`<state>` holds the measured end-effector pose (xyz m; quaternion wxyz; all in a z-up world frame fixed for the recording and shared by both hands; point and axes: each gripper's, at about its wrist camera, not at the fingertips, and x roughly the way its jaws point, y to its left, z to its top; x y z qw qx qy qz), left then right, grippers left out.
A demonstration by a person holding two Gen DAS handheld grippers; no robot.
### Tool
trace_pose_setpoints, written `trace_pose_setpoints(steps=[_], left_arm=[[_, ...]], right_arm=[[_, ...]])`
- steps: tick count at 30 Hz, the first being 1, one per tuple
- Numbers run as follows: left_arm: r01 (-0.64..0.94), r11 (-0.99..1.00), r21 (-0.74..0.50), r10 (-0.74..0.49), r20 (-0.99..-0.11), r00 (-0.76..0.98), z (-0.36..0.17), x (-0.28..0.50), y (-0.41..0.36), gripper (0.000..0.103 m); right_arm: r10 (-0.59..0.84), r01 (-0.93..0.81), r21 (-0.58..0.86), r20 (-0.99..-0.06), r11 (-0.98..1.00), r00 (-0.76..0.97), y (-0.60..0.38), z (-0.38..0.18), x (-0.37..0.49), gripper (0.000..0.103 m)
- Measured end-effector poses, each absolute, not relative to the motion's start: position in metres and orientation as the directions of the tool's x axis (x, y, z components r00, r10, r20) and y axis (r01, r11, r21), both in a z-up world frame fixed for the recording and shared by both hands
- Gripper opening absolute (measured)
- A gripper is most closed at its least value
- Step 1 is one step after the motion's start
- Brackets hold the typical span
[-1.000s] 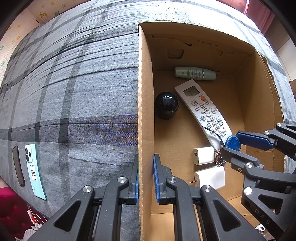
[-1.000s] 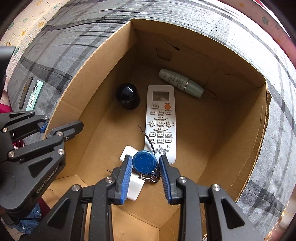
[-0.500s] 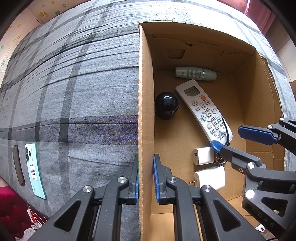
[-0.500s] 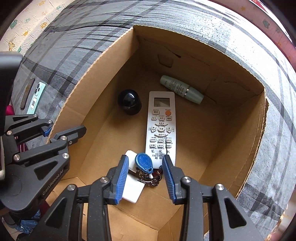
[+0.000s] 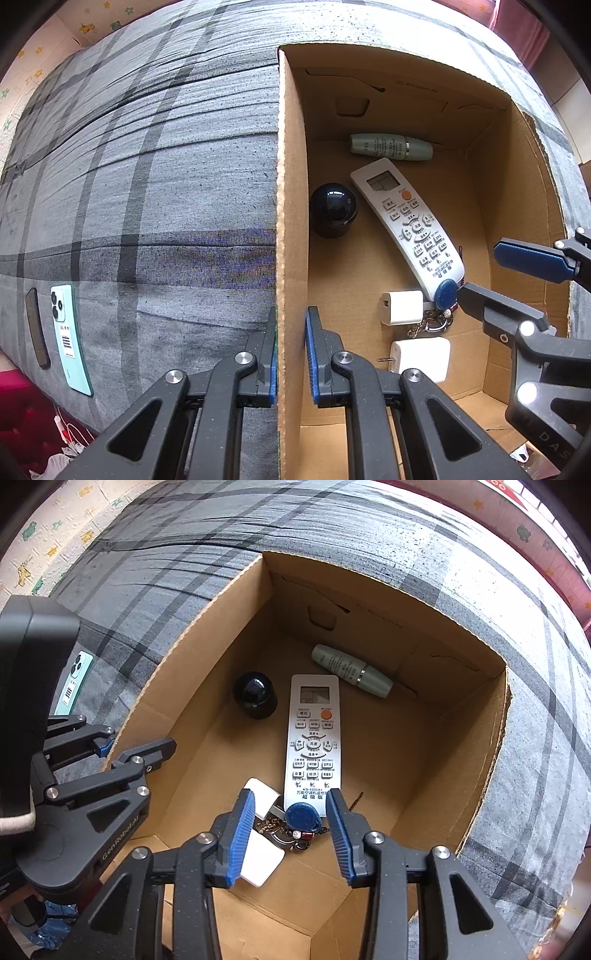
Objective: Organize rigid objects
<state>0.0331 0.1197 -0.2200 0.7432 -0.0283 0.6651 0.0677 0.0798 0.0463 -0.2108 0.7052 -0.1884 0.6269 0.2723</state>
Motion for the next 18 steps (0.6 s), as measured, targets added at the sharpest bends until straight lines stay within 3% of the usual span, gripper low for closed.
trace_pose_setpoints(steps=[7, 18], left_arm=[[-0.135, 0.989, 0.052, 0.067, -0.992, 0.105, -0.22, 0.034, 0.12, 0.013], [-0.124, 0.99, 0.06, 0.073, -0.992, 0.099, -0.22, 0.035, 0.117, 0.013]], right_arm=[[0.144, -0.601, 0.063, -0.986, 0.797, 0.088, 0.038, -0.2, 0.078, 0.048], [0.124, -0.51, 0.041, -0.984, 0.859, 0.13, 0.01, -0.177, 0.078, 0.069]])
